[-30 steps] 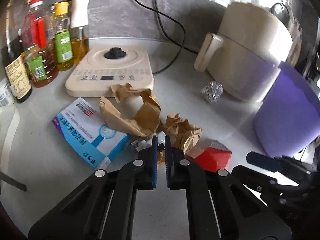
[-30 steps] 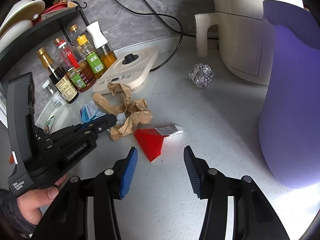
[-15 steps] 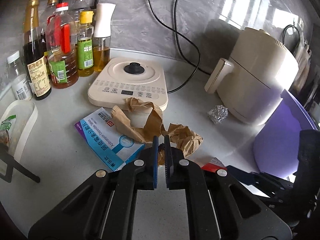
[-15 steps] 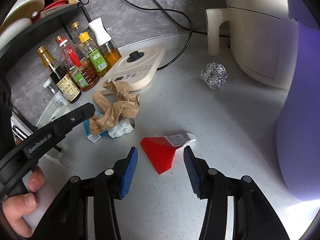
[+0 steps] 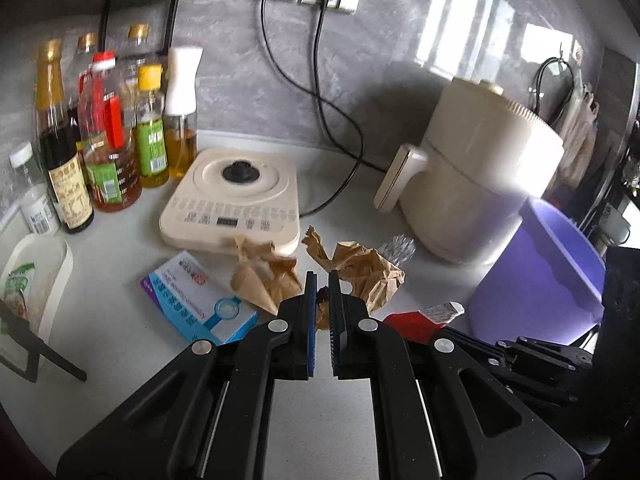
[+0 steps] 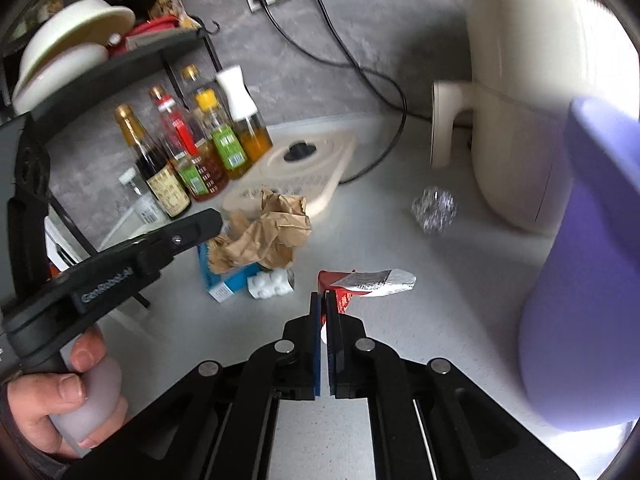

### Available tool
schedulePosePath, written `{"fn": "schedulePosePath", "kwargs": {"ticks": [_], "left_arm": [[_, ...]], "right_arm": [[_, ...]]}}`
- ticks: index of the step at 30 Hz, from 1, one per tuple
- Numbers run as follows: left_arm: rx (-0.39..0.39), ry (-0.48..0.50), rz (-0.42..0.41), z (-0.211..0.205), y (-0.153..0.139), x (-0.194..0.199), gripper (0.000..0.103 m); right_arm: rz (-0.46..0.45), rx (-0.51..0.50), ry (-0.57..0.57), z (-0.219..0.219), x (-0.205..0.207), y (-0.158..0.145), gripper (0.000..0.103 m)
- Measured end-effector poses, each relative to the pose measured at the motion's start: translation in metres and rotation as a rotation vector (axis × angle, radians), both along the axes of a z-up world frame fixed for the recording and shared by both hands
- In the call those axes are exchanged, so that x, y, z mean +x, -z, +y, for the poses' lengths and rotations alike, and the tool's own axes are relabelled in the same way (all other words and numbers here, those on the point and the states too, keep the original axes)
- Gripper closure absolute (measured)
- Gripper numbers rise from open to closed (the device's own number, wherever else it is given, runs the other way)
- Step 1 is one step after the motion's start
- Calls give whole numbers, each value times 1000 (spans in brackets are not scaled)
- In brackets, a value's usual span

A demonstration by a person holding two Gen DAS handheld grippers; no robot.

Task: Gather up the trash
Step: 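Carry the red paper into the bucket with the right gripper while the left carries brown paper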

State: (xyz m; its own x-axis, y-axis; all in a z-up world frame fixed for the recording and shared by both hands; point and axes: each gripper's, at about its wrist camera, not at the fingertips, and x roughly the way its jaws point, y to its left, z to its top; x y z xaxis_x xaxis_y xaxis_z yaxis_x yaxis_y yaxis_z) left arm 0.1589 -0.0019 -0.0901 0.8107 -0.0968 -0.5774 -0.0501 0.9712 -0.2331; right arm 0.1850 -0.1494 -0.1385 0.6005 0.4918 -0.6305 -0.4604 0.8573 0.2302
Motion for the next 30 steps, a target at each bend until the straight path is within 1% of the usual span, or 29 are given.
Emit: {"fn": "schedulePosePath", "kwargs": {"ticks": [7,11,17,21,30], "left_arm": [[16,-14,-63,-6,-32,-7,97],[56,-10,-118,-16,-52,-12,97],[62,11,-154,-31,-74,-12,97],[69,42,-180,-44,-84,-13,97],[61,102,-223,-70,-101,-4,97]], "right_arm": [[-85,26,-9,-13,-14,-40,100],[-145,39,-8,-20,-22,-64,100],[-210,51,9,-33,-29,-93,100],[-246,55,30,-45,-35,-108,100],[-293,55,111,-80,-41,-127,100]]}}
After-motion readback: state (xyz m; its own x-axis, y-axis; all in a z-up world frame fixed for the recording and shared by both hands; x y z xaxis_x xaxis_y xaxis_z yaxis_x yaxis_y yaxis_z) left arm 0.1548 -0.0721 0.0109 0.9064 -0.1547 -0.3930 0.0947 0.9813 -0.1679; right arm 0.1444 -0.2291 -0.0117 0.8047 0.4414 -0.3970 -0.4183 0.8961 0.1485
